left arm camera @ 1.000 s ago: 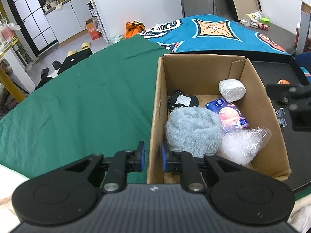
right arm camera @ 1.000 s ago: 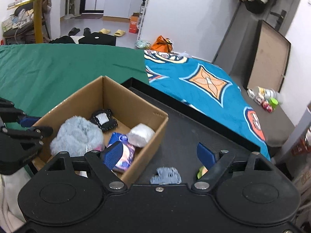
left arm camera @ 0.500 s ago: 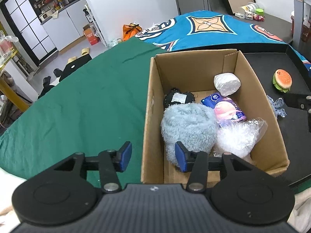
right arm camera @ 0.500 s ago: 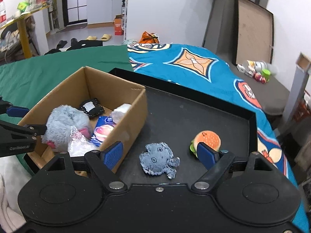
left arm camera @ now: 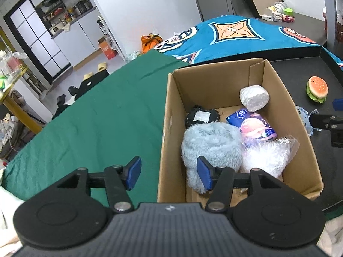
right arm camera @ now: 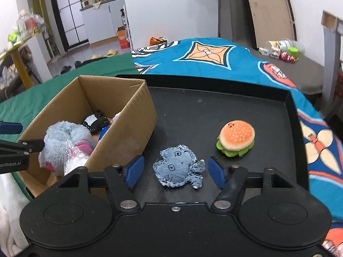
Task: Organize soft objects
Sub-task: 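Move the right gripper to the blue denim plush and grasp it, then lift the denim plush and carry it toward the cardboard box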
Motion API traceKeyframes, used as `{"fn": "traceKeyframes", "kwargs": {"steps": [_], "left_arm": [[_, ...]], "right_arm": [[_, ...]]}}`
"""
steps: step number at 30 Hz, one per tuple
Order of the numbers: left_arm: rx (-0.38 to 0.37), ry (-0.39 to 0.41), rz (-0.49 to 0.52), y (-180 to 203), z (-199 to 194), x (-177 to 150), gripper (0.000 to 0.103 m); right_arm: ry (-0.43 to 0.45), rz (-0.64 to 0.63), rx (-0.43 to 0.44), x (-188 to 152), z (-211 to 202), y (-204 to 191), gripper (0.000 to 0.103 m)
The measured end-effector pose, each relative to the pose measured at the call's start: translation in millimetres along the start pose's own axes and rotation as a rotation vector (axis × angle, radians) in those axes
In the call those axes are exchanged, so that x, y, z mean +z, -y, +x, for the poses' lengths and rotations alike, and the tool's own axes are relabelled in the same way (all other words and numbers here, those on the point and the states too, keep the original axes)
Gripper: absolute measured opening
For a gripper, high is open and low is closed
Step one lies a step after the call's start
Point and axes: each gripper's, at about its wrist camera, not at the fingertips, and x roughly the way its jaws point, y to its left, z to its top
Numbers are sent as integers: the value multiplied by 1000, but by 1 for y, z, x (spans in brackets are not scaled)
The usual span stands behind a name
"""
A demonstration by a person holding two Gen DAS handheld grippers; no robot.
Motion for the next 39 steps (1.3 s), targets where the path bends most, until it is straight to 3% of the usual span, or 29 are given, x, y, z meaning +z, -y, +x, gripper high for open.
{"fn": "traceKeyframes", "kwargs": {"steps": [3, 5, 18, 27, 34, 39], "left_arm": [[17, -5, 4, 2, 1, 0, 57], [24, -10, 8, 4, 1, 1, 57], [67, -17, 27, 12, 5, 5, 57], [98, -15, 51, 17, 6, 6, 62], [103, -12, 53, 15, 3, 5, 63], [102, -10, 50, 14, 1, 5, 63]], "right_arm": [[2, 27, 29, -4, 6, 3, 47], [-4, 49, 55, -5, 11, 5, 44], [-39, 92, 104, -13, 41, 13, 46], [-63, 10, 59, -17, 50, 1, 51], [-73, -58, 6, -23, 42, -5, 28], [-94, -55, -3, -23, 34, -5, 26]]}}
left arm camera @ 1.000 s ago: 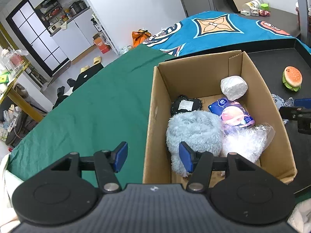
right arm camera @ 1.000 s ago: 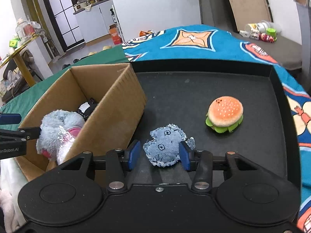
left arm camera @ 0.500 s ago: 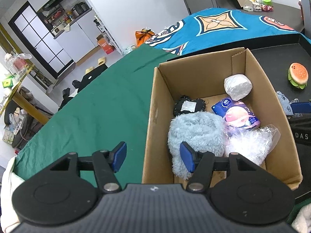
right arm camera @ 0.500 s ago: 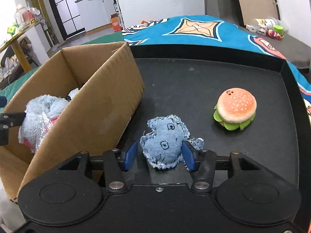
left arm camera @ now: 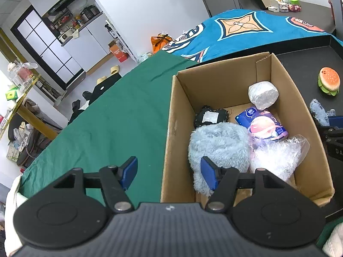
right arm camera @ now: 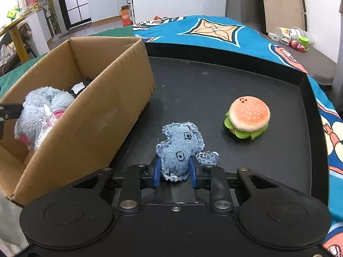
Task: Organize soft objects
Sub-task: 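Lift the denim plush and carry it toward the cardboard box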
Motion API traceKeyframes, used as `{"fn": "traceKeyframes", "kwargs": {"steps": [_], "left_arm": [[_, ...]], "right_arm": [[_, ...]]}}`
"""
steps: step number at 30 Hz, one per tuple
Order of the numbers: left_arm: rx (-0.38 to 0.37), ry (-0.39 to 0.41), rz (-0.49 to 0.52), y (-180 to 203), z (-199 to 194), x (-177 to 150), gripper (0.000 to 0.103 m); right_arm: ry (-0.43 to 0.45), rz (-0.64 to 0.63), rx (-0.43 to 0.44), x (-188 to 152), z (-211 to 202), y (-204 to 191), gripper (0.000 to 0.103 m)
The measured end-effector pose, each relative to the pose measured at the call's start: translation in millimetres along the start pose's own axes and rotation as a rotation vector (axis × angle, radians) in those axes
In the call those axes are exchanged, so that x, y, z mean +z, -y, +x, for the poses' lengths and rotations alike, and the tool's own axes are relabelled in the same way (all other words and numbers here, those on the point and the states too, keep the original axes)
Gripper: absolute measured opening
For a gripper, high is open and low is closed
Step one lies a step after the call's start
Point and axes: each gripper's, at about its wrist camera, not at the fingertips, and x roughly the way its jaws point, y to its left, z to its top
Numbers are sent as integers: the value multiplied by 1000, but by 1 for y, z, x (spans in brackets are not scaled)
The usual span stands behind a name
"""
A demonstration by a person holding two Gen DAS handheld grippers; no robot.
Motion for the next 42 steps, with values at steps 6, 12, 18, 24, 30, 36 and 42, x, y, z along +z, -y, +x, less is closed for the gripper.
{"fn": "traceKeyframes", "kwargs": {"steps": [6, 12, 18, 24, 30, 36, 42], "left_arm": [[-4, 4, -13, -4, -3, 0, 64], [-12, 8, -21, -7, -6, 0, 64], [-12, 7, -34, -9, -5, 0, 64], [-30, -3, -54, -15, -4, -1, 63], [-64, -10, -93, -23, -3, -4, 63], [-96, -9, -106, -26, -2, -6, 63], [-132, -12, -121, -30, 0, -8, 60]], "right_arm": [[11, 26, 0, 1, -15, 4, 26], [8, 58, 0, 3, -27, 11, 26], [8, 58, -8, 8, -40, 11, 26], [28, 23, -22, 15, -54, 2, 26], [59, -7, -37, 27, -66, -6, 26], [89, -28, -49, 38, -79, -16, 26], [113, -53, -49, 50, -86, -26, 26]]}}
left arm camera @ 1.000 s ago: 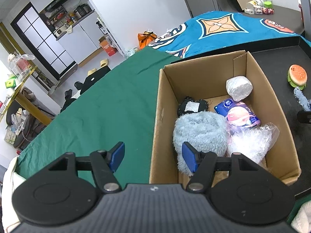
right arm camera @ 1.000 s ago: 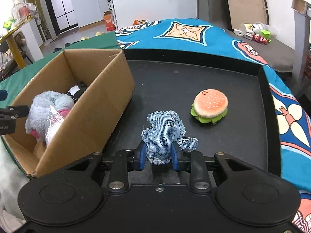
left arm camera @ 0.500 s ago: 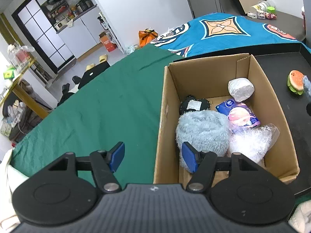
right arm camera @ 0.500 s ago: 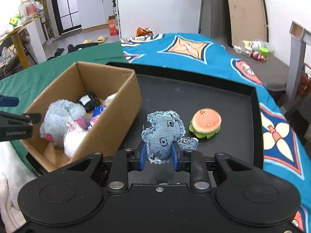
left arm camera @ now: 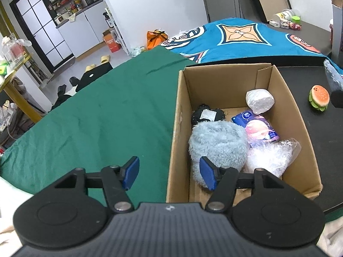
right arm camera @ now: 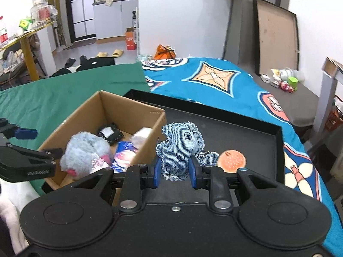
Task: Organize soft objects
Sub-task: 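Lift the denim plush and carry it toward the cardboard box, then lower the denim plush into the box and open the right gripper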
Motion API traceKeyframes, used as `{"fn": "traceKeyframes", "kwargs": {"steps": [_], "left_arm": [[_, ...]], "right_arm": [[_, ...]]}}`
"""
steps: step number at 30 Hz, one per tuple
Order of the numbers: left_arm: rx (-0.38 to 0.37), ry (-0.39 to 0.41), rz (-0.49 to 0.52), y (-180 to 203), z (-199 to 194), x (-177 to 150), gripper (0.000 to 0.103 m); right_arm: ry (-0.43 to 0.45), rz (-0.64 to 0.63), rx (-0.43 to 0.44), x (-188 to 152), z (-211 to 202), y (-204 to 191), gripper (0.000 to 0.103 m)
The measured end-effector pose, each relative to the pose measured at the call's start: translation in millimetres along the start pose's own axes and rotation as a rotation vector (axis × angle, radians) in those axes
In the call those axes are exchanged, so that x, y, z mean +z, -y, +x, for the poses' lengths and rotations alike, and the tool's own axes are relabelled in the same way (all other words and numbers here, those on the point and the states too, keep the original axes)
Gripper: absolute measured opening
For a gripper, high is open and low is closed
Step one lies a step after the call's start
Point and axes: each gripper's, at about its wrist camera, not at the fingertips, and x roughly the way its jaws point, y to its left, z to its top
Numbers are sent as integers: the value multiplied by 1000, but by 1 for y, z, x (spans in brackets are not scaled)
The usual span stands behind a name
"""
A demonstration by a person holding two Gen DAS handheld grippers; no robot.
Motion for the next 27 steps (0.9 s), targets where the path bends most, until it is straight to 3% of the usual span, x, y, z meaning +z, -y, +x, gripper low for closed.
{"fn": "traceKeyframes", "kwargs": {"steps": [4, 12, 27], "left_arm": [[-24, 5, -10, -3, 0, -1, 59], [-61, 4, -21, -5, 2, -3, 46], [-119, -17, -71, -17, 8, -7, 10]], "right_arm": [[3, -23, 19, 7, -1, -7, 26], [22, -25, 44, 15, -5, -17, 26], [35, -115, 83, 28, 0, -54, 26]]}}
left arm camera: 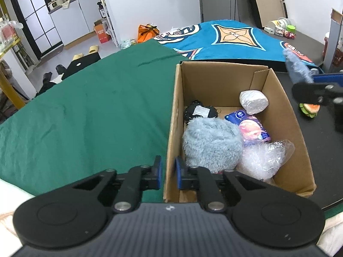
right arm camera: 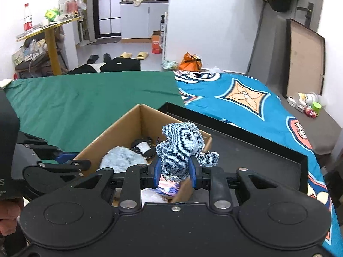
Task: Organize soft objects
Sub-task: 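Lower the denim plush into the box and open the right gripper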
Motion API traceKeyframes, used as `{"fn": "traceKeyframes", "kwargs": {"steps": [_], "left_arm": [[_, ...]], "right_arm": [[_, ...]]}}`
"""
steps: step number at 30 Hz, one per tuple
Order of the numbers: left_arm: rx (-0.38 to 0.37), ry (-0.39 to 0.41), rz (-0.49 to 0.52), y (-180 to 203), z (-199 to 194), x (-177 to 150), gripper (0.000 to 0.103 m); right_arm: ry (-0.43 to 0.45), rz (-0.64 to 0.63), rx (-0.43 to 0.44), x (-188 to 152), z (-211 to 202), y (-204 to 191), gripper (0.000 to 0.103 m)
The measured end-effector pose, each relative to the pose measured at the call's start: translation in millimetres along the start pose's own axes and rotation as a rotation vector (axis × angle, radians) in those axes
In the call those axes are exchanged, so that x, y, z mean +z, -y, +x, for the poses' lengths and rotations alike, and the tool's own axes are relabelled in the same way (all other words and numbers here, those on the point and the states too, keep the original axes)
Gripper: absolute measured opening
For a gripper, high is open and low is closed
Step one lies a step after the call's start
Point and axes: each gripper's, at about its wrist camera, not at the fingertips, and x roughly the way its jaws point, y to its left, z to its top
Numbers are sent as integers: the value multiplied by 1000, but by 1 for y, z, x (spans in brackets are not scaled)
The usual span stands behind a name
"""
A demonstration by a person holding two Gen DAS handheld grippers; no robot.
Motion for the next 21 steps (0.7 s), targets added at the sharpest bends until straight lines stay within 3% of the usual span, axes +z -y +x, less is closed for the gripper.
{"fn": "traceKeyframes", "kwargs": {"steps": [12, 15, 18, 21], "left_arm": [[-44, 11, -28, -7, 1, -1, 8], [-56, 11, -39, -10, 1, -1, 8], [-60, 12, -40, -11, 2, -1, 8], [-58, 12, -37, -10, 2, 0, 8]], "right_arm": [[-8, -102, 12, 15, 13, -28, 28], [15, -124, -5, 23, 14, -33, 32], [41, -147, -34, 29, 12, -36, 49], [47, -148, -43, 29, 10, -34, 52]]}}
